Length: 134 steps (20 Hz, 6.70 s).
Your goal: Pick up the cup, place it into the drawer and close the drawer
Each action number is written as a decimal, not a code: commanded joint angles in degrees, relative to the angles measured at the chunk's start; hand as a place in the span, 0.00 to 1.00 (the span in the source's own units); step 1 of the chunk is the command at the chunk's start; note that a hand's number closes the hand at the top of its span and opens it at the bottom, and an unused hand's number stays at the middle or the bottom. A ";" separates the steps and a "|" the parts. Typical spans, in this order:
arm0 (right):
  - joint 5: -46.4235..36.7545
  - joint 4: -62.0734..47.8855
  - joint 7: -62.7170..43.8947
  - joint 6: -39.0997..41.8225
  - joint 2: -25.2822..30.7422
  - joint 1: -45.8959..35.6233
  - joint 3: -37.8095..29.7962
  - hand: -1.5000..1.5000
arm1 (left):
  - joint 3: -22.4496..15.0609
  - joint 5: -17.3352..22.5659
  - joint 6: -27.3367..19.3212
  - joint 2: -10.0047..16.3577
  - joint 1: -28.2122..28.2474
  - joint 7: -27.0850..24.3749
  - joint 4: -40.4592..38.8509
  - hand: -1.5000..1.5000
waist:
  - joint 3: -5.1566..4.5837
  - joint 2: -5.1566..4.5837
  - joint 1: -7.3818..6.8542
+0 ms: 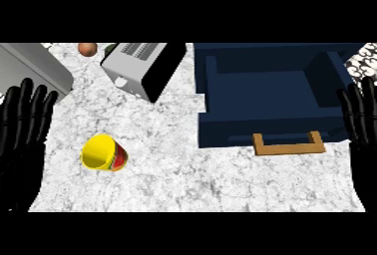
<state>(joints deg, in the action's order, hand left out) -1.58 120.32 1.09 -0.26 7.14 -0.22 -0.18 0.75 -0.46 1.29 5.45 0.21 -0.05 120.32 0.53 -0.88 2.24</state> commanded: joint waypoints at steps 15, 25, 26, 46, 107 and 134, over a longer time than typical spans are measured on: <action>2.18 -1.79 -4.58 4.18 2.93 -0.84 -2.43 0.00 | 7.12 38.18 24.47 10.02 4.52 6.29 -9.18 0.00 | -0.54 0.87 -2.21; -0.57 -5.02 -2.40 3.68 0.35 -2.49 -1.19 0.00 | 8.20 21.57 25.70 6.64 4.39 -4.82 -24.44 0.00 | -0.55 0.88 -2.22; 0.92 -5.38 -2.97 5.29 2.02 -3.13 -3.29 0.00 | 9.30 21.78 26.47 7.25 3.58 -5.46 -25.39 0.00 | -0.54 0.88 -2.22; 2.86 -5.48 -0.32 8.93 1.86 -0.98 -5.24 0.00 | 13.56 2.04 28.15 12.23 -10.75 -40.17 -78.29 0.00 | -0.58 0.79 -1.72; 1.91 -9.40 0.84 9.75 1.04 -2.76 -5.83 0.00 | 21.49 9.85 23.14 5.07 -26.53 -61.71 -100.42 1.00 | -0.68 0.59 -1.60; 2.91 -7.73 -0.73 10.63 1.49 -1.58 -7.59 0.00 | 5.40 9.03 4.27 -5.32 -40.62 -31.52 -62.19 1.00 | -0.52 1.09 -2.02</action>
<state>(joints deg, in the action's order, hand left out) 1.94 110.45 1.82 11.12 9.77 -2.53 -9.05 9.74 8.94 9.61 2.16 -37.82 -36.35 53.91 0.05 0.28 -0.13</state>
